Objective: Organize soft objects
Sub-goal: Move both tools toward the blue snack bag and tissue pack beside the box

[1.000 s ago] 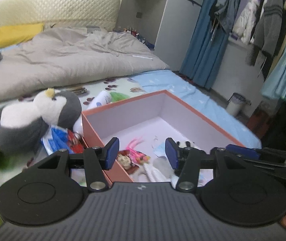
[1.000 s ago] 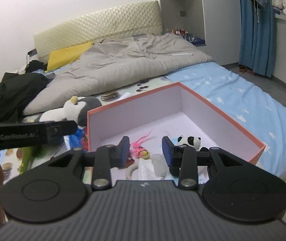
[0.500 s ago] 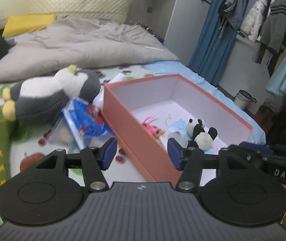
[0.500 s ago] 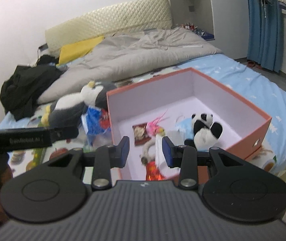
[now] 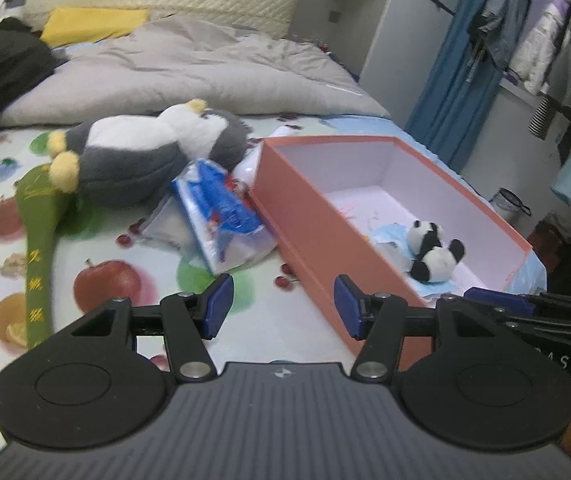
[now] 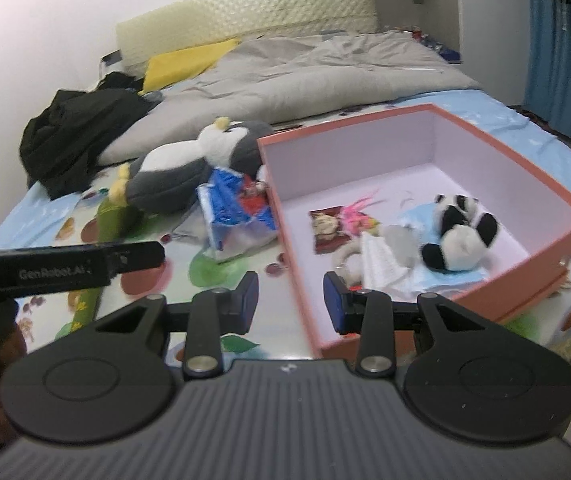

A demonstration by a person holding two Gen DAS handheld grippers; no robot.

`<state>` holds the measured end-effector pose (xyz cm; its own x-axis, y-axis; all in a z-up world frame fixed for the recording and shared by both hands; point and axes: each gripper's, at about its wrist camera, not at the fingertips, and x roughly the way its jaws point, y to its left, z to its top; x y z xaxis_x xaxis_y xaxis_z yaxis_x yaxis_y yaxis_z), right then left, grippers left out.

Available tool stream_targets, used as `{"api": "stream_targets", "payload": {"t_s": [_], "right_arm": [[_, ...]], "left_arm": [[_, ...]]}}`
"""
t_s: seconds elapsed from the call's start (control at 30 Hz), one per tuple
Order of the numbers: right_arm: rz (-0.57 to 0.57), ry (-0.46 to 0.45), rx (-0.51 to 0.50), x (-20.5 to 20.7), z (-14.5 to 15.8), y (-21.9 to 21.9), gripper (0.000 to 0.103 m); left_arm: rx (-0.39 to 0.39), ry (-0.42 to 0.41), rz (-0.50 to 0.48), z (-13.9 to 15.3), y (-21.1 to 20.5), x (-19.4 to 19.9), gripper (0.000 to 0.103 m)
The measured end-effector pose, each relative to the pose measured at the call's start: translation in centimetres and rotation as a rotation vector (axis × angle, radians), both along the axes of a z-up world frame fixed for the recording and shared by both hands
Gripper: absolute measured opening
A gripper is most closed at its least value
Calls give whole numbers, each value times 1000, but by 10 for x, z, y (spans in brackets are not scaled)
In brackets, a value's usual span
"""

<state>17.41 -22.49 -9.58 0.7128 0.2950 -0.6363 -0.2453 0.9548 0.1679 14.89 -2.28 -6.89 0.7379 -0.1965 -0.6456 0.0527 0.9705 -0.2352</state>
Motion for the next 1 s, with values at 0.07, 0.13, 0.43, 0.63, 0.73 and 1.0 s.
{"api": "stream_targets", "payload": {"t_s": [0.07,0.13,0.43,0.63,0.73,1.0], "right_arm": [[22,5,4,2,-2,10,39],[49,15,9,5,-5,18,39],[126,13,-10,39,-16,59,39],[170,5,-63,69,-24,93,39],[184,5,-93,85,-30,107,39],[207,-10,-192,127,-46,142,39]], "left_arm": [[-3,2,27,-5,9,-2,62],[-11,11,65,-12,20,-2,62],[-69,31,190,-48,69,33,62],[-133,68,220,-77,99,75,62],[-170,88,234,-91,110,95,62],[-287,145,240,-128,128,138,61]]}}
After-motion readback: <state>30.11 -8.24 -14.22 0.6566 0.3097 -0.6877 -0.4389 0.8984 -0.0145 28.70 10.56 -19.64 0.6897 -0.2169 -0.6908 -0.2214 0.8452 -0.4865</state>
